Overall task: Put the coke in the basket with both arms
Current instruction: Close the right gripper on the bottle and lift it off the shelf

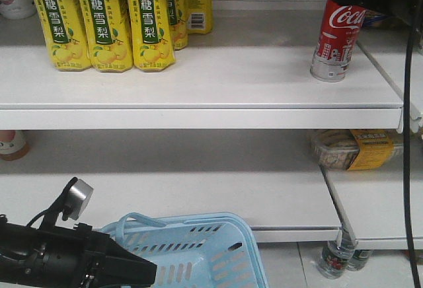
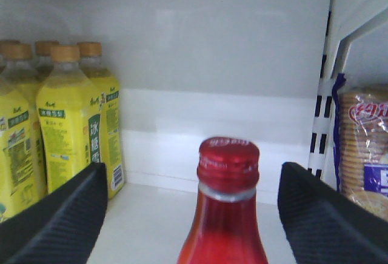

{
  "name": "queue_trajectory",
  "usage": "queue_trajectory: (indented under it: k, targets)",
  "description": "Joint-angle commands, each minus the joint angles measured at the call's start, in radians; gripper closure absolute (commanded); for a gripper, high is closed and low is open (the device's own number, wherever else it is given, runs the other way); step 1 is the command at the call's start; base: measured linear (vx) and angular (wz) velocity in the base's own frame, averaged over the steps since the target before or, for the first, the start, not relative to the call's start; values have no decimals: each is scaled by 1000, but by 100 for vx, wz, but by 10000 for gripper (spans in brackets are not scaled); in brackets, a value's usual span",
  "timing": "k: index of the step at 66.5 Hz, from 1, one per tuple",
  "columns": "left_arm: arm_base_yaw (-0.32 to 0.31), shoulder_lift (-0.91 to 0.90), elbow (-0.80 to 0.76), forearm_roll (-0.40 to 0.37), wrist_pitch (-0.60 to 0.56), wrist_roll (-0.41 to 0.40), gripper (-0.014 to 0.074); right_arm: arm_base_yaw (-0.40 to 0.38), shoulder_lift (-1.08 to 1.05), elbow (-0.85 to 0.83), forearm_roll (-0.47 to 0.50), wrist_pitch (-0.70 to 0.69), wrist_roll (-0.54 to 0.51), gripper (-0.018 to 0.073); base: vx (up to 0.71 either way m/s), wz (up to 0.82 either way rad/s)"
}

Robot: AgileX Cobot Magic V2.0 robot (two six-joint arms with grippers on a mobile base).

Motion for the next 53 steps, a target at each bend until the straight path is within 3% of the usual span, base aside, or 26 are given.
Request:
queue_trajectory:
  k: [1,26,33,45,53]
  targets:
    - [-4,-29,-22,-83,67,11,603,-8,0,-57,-5,-80,-14,8,0,0]
    - [-4,-29,-22,-83,67,11,603,-27,94,-132,-1,-62,-43,41,0,0]
    - [-4,-29,-22,-83,67,11,603,-19,109,-154,-1,-14,-44,184,0,0]
    - [-4,-29,-22,-83,67,11,603,-15,99,-155,1,38,-40,578,0,0]
    - [-4,-29,-22,-83,67,11,603,-15,78,-155,3,80,-33,571,0,0]
